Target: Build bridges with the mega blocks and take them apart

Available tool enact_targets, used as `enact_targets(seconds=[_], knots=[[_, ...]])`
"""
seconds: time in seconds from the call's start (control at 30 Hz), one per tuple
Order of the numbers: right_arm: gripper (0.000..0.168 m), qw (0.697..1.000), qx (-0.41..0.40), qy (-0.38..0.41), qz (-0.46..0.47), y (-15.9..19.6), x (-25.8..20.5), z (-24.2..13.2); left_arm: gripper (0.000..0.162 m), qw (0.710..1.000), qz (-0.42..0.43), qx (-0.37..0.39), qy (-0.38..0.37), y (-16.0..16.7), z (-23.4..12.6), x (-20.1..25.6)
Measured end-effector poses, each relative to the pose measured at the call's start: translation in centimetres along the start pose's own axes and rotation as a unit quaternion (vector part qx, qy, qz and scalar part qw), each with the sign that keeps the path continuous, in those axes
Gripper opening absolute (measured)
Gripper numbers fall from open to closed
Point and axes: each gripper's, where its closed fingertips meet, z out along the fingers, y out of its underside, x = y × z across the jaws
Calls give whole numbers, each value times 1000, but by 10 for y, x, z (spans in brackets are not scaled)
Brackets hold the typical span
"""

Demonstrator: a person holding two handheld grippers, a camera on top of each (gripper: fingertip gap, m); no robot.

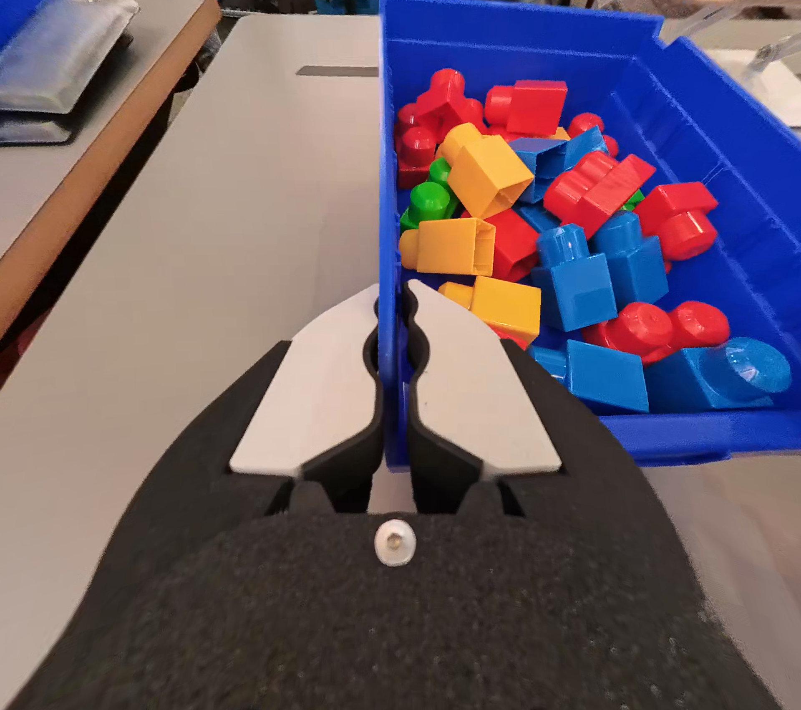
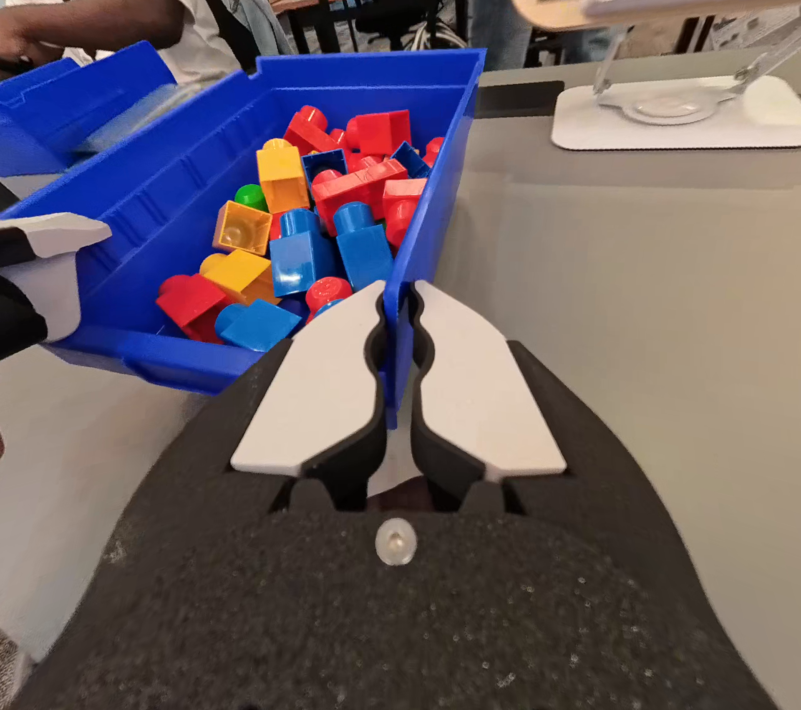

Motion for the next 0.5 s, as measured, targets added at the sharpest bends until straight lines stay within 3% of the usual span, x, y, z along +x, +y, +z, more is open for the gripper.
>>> enact_targets(seconds=[0.23, 0.5], knots=[[7, 999, -11, -5, -31, 20, -31, 23, 4, 1000, 5, 7, 24, 13, 27, -38], [8, 1000, -7, -6, -25, 18, -34, 38, 4, 999, -23, 9, 41, 16, 43, -45]])
